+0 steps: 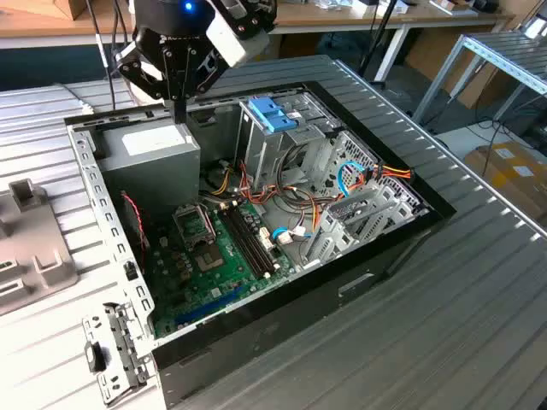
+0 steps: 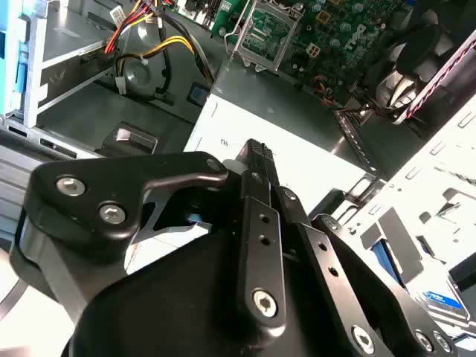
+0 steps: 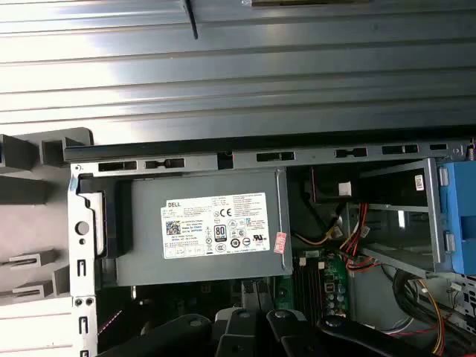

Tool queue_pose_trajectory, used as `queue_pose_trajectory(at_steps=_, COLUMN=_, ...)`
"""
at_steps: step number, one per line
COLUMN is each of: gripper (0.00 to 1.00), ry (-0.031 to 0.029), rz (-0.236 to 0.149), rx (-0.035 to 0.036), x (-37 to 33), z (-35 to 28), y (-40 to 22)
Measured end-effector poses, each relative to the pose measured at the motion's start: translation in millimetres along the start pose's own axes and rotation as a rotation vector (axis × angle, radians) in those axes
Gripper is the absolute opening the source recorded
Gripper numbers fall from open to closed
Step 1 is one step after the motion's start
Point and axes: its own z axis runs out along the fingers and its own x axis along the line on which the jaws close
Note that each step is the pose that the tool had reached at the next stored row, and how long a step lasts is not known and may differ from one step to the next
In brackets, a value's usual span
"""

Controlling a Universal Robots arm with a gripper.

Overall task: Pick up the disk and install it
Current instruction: 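Reach for the disk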

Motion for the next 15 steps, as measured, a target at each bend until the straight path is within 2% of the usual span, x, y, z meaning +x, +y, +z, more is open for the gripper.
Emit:
queue_pose_trajectory(at_steps=11, gripper=0.11, ry=0.0000, rz=0.000, rx=0.0000, x=4.5, z=-0.1, y=-0.4)
queue_pose_trajectory(at_steps=15, gripper=0.11, ry=0.0000, rz=0.000, rx=0.0000, x=8.5, z=-0.2, y=-0.6)
